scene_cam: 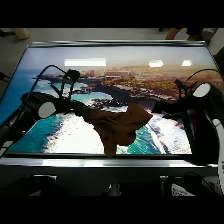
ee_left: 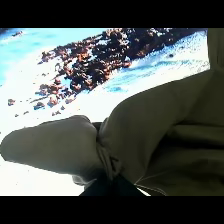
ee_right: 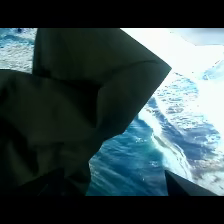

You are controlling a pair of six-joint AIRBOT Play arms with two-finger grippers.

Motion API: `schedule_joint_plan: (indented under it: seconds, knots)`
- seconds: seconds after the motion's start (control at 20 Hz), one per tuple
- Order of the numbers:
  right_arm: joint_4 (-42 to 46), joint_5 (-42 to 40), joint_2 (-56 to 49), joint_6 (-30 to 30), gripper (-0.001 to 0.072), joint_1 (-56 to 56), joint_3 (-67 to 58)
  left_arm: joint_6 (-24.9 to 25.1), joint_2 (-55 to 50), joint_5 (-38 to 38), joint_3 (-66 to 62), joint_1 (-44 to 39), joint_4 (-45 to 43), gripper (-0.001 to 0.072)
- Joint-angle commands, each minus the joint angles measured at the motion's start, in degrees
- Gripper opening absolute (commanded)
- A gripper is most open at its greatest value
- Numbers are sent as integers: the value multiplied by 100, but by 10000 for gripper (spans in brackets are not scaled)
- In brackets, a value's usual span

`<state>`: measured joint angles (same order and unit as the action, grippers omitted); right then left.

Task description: Fold the shirts.

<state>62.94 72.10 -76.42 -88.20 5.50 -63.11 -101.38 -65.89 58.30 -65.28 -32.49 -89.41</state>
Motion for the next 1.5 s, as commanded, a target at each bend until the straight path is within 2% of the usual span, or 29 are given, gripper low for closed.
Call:
schedule_joint_plan:
  seconds: [0.0,0.1,0.2,0.25,0.3,0.35,0.5,0.7,0.85,1.0,1.2,1.3,1.35,1.45]
  knots:
    - [-774,-643,-949,-48,695,-2,299,-90,63,20,205,-94,-39,27]
    - [-1239,-704,-1375,155,695,-138,299,-90,111,17,205,-92,-44,28]
    - [-1259,-1016,-1631,199,690,-382,299,-87,116,17,205,-92,-44,27]
    - [-1327,-1316,-1663,372,569,-485,299,-87,120,17,205,-92,-44,28]
    - [-1338,-1419,-1624,461,212,-514,232,-87,136,15,201,-85,-59,27]
    - [-1338,-1377,-1534,448,33,-476,74,-63,168,22,153,-70,-111,27]
    - [-1185,-793,-831,732,27,-168,-1045,-66,446,20,-699,170,-651,27]
    - [-669,-304,957,750,27,131,-2922,4,957,-37,-3296,785,-970,27]
    - [-313,-492,2465,592,26,114,-3246,87,1408,-426,-4631,920,-964,27]
    - [17,-437,3471,116,26,114,-3246,94,1891,-568,-4782,918,-767,27]
    - [367,133,3794,-433,26,114,-3246,544,1996,-787,-4780,920,-772,27]
    - [503,1029,3547,-702,26,114,-3233,809,1781,-555,-4776,922,-927,27]
    - [601,1755,3333,-813,26,114,-3180,903,1596,-289,-4752,925,-1108,27]
    - [898,2791,2935,-828,26,114,-2632,911,1163,155,-4546,931,-1499,27]
